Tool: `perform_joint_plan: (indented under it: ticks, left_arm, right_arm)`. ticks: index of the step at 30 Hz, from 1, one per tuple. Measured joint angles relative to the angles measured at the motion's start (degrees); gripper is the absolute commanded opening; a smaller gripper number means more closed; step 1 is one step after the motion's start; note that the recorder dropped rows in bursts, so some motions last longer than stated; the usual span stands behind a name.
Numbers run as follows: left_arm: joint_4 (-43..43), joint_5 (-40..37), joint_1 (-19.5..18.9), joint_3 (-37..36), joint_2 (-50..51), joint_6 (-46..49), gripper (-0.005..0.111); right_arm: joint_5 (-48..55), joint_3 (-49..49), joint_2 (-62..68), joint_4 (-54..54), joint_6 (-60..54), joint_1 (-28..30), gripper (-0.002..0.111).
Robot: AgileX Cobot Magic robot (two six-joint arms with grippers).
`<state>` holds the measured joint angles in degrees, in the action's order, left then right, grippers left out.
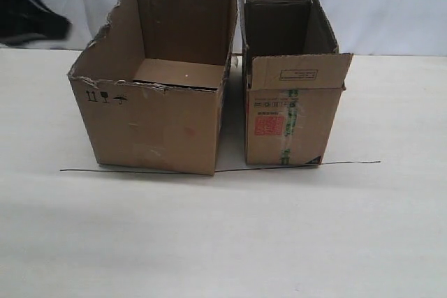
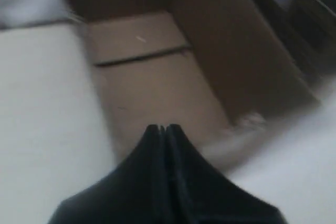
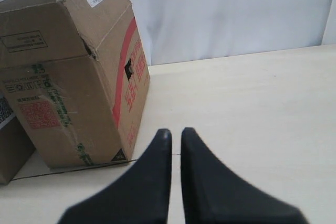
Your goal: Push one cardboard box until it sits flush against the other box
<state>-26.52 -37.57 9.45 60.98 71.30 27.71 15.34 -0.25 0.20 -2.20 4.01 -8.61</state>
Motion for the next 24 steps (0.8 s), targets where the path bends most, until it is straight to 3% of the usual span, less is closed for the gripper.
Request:
perform_joint_plan:
  ticks: [5, 9, 15, 24]
  left_arm:
    - [-3.8, 2.09, -15.48, 0.37, 3.58, 0.77, 0.0]
    - [-21.43, -7.95, -21.57, 0.3, 17.33, 12.44, 0.0]
    - [-40.56, -19.55, -22.99, -0.16, 29.82, 25.38, 0.0]
    - [-45.42, -17.21, -18.71, -0.16, 31.02, 28.98, 0.0]
  right_arm:
    - [0.0, 0.0, 0.0, 0.0, 0.0, 0.0, 0.005]
    - [0.0, 0.0, 0.0, 0.0, 0.0, 0.0, 0.005]
    - [0.0, 0.0, 0.0, 0.0, 0.0, 0.0, 0.005]
    - [0.0, 0.0, 0.0, 0.0, 0.0, 0.0, 0.005]
